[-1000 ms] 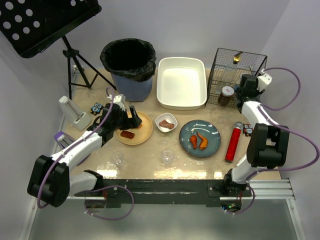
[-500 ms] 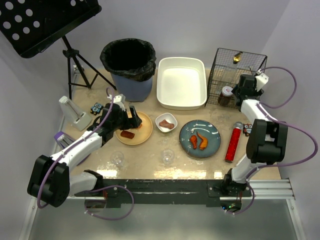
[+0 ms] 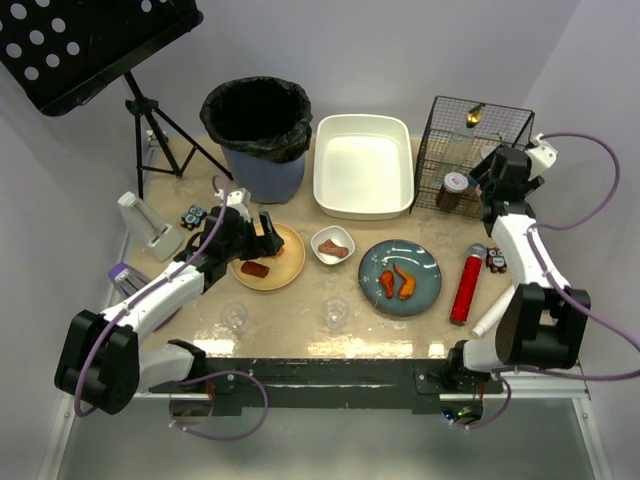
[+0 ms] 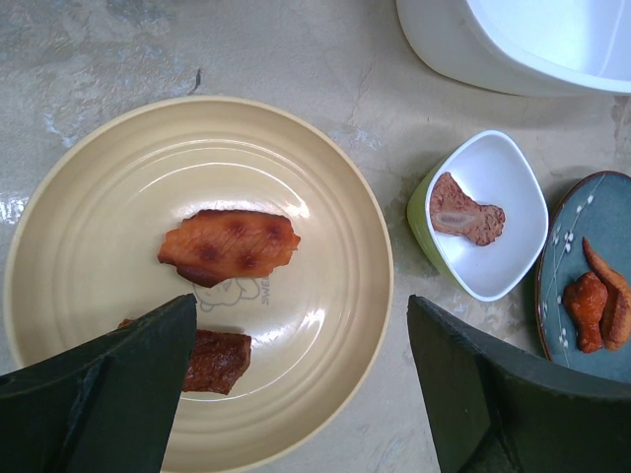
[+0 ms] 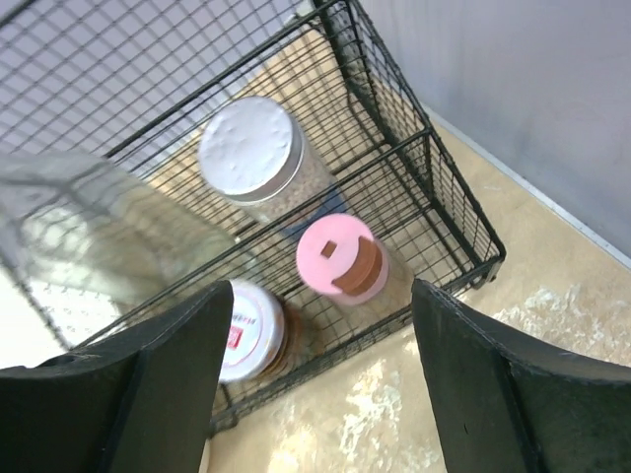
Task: Clear the kitchen counter
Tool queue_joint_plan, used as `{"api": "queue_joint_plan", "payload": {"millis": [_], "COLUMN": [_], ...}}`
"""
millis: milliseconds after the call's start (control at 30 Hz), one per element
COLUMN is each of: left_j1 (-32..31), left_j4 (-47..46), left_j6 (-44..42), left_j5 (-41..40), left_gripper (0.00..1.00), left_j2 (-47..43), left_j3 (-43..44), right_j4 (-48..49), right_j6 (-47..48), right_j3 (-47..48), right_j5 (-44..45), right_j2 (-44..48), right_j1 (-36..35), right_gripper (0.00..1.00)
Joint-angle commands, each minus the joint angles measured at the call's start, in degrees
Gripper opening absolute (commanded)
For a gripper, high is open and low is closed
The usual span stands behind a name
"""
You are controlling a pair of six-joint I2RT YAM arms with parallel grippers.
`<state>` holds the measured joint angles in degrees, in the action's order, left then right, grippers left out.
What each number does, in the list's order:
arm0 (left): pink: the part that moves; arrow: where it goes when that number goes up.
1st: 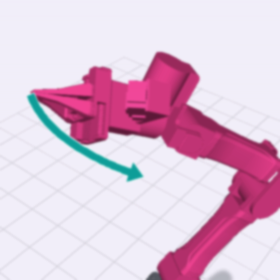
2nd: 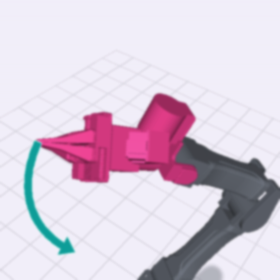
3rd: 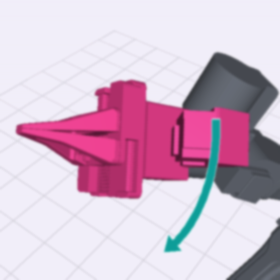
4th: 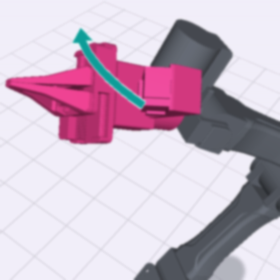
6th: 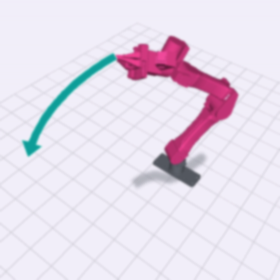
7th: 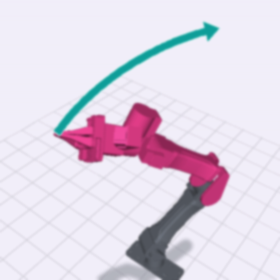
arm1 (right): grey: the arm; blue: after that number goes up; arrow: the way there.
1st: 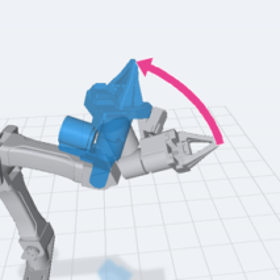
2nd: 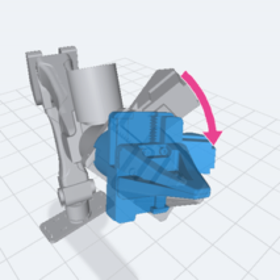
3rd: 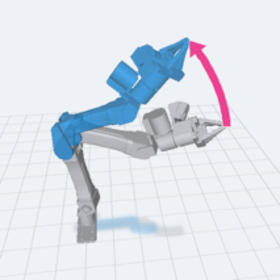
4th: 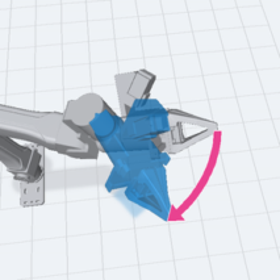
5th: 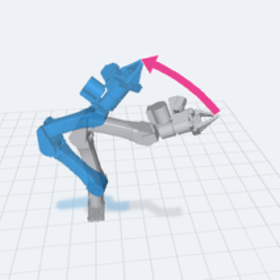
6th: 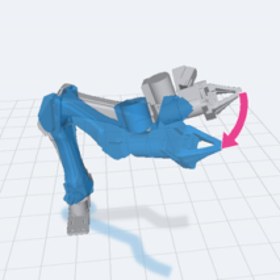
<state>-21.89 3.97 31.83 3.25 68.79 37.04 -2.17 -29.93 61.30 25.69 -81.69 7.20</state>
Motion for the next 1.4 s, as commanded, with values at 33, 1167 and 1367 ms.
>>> {"api": "queue_joint_plan", "payload": {"millis": [33,1167,1367], "left_j1": [-0.17,1.31,5.01], "left_j4": [-1.42,6.04,10.09], "left_j6": [-0.72,1.30,5.25], "left_j5": [-0.08,-6.32,-11.85], "left_gripper": [0.92,0.91,0.92], "left_j2": [0.11,2.49,-1.46], "left_j3": [2.51,5.50,2.79], "right_j4": [-0.10,4.72,3.85], "right_j6": [-0.92,-2.94,-1.53], "right_j3": [-4.07,-20.43,-14.55], "right_j5": [-6.70,-25.52,-25.52], "right_j2": [7.67,15.60,10.60], "right_j1": [0.18,-25.83,-31.89], "right_gripper": [0.78,0.74,0.73]}}
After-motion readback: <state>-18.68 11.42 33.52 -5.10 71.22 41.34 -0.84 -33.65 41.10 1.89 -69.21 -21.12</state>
